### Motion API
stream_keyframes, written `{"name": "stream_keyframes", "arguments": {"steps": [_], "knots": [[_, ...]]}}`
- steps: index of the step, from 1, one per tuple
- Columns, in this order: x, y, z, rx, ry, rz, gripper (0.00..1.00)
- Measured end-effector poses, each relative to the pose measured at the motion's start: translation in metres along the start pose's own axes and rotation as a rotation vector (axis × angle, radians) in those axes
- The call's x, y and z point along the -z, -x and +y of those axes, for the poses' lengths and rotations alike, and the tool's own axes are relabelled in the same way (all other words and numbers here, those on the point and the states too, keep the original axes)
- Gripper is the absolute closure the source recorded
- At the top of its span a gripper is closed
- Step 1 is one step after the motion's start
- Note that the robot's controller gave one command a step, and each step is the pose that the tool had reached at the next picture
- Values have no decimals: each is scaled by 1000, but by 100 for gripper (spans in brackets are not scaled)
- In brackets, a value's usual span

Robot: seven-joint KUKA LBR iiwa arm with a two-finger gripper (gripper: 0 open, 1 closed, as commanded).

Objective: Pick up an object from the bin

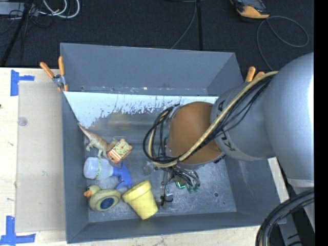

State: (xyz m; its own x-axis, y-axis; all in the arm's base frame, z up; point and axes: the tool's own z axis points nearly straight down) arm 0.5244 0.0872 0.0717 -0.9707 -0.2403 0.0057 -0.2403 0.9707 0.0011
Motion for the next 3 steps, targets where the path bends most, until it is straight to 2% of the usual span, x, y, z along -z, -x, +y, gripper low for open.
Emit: {"name": "stream_keyframes", "arguments": {"steps": [1, 2, 3], "knots": [[-3, -20, 19, 113, 2, 7, 0], [1, -1, 42, 329, -8, -20, 100], [1, -1, 42, 329, -8, -20, 100]]}}
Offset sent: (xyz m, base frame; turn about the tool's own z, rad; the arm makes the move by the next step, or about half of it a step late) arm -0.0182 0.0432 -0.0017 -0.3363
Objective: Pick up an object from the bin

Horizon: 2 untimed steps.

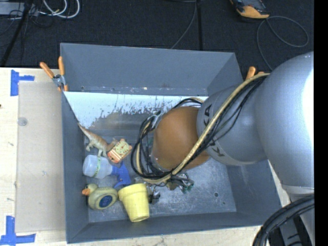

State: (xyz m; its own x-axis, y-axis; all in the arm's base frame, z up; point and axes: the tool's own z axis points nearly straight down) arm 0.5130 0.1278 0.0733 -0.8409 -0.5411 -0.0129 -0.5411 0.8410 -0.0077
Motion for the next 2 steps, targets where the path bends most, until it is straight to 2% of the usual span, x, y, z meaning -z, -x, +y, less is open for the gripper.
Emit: {"name": "stream_keyframes", "arguments": {"steps": [1, 2], "knots": [[3, 6, 9, 43, -1, 2, 100], [41, 14, 18, 62, 9, 17, 100]]}}
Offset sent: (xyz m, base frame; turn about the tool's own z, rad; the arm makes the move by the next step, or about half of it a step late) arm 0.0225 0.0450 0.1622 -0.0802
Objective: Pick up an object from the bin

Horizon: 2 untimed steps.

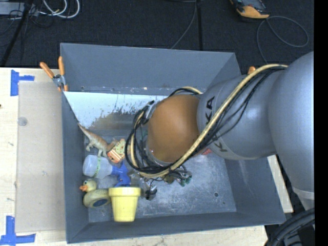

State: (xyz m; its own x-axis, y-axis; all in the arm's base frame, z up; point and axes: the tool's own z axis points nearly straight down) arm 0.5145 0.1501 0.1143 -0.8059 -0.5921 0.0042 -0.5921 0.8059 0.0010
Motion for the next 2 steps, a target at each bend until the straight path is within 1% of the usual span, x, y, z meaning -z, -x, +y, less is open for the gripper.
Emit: {"name": "stream_keyframes", "arguments": {"steps": [1, 2], "knots": [[28, 10, 0, 3, -8, -19, 100], [-4, 8, 1, 16, -4, -8, 100]]}}
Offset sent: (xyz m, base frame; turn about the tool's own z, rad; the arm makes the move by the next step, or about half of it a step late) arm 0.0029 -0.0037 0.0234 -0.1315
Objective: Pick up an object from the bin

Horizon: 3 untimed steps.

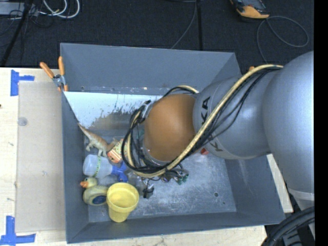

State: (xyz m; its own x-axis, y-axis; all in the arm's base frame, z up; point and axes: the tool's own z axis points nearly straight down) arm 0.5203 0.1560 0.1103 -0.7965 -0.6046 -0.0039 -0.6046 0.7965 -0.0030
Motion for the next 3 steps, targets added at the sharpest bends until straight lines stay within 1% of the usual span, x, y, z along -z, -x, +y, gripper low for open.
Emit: {"name": "stream_keyframes", "arguments": {"steps": [1, 2, 3], "knots": [[9, -9, 12, -96, 0, 0, 100], [42, -15, 11, -188, 0, -1, 100], [57, -8, 15, 45, -1, -4, 100]]}}
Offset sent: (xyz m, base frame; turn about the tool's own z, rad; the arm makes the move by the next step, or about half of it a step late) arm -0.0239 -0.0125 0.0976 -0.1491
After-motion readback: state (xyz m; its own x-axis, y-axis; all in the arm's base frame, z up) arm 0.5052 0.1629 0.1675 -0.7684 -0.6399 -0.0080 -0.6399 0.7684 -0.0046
